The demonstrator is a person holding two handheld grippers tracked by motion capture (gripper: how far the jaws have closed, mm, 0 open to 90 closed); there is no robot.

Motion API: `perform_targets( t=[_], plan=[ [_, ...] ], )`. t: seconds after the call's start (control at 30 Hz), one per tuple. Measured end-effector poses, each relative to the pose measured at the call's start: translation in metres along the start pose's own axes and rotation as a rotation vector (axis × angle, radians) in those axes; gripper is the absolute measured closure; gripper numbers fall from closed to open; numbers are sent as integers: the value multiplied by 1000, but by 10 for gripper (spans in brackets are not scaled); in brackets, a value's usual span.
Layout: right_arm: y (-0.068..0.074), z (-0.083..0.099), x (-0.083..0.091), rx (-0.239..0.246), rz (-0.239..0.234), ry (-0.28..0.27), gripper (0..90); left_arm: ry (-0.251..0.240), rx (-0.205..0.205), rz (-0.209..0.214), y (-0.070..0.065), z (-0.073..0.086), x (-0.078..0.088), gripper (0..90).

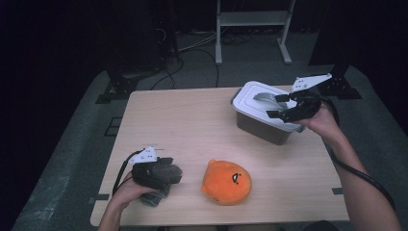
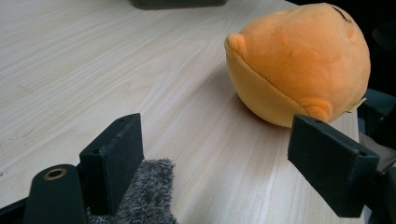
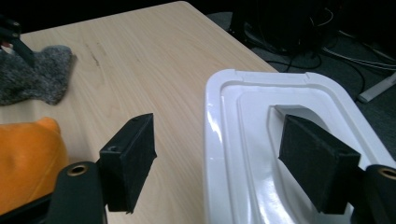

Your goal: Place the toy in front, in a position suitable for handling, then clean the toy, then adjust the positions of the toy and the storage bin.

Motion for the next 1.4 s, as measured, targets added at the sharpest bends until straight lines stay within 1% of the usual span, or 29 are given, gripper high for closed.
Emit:
perform_targets(
  t=[0.2,0.3,0.43,0.6,0.67,0.7,0.77,0.93,1.13,1.4],
  plan=[
    [-13,-4,-9,-17,18,8,255,2,-9,3,-2,-1,0,176],
    [-15,-5,-12,-23,18,7,255,-1,-6,9,-3,0,-1,176],
    [-16,-7,-16,-15,18,9,255,7,-4,5,-1,2,0,176],
    [-18,-8,-19,-19,19,8,255,2,-1,10,-4,2,1,176],
    [-19,-7,-20,-16,22,14,255,9,-3,6,-4,3,1,176],
    [-20,-8,-21,-20,23,12,255,10,-2,7,-5,3,1,176],
    [-23,-9,-22,-12,30,12,255,6,-5,5,-5,2,2,176],
    [-29,-11,-24,-20,44,13,255,4,-9,2,-3,3,3,175],
    [-38,-8,-29,-25,60,26,255,3,-9,5,-2,3,3,175],
    [-50,3,-46,-41,81,57,275,9,-4,10,-2,4,2,170]
  ],
)
Point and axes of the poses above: each handheld gripper's, and its own axes: x roughly backward along the jaws, z roughly out of its underside, y roughly to its left, the point moved 7 cm from there along -x, roughly forward along the jaws, and after that the axes turned 11 degrees about z, right-handed, at the moved point
